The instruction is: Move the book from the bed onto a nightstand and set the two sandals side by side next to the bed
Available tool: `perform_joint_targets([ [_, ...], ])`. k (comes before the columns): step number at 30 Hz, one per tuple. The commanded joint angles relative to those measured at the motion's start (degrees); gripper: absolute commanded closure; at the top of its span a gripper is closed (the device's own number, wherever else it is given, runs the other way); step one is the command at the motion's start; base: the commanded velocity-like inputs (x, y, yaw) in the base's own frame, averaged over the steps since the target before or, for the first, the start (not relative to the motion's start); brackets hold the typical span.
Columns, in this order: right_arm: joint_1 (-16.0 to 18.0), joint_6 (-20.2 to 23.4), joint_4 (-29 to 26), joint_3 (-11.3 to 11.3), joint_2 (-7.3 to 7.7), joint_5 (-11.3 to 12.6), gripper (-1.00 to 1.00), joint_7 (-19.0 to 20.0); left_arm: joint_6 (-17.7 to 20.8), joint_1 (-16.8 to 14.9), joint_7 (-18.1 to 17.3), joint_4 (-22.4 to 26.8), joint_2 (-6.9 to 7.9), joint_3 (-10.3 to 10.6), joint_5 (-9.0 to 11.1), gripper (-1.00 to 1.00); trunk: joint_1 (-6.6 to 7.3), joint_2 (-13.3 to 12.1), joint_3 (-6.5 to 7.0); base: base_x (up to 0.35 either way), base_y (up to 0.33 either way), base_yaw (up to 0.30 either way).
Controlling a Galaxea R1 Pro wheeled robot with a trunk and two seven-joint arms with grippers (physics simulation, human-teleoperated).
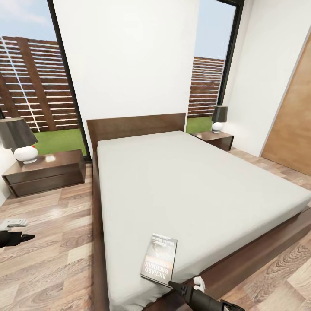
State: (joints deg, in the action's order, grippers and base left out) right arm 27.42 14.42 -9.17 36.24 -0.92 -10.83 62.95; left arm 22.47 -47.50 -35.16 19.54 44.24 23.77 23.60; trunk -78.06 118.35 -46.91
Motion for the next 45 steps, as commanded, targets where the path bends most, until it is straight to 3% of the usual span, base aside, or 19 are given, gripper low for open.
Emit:
perform_joint_targets([
  [1,0.1,0.5,-0.1,0.5,-0.21,-0.5,-1.0,0.2,0.5,0.0,0.0,0.1,0.05,0.3,0.6,-1.0,0.01,0.0,-0.06,0.0,0.0,0.0],
  [45,0.6,0.5,0.2,0.4,-1.42,-0.6,-1.0,0.2,0.5,0.0,0.0,0.1,0.05,0.2,0.6,-1.0,0.01,0.0,-0.06,0.0,0.0,0.0],
])
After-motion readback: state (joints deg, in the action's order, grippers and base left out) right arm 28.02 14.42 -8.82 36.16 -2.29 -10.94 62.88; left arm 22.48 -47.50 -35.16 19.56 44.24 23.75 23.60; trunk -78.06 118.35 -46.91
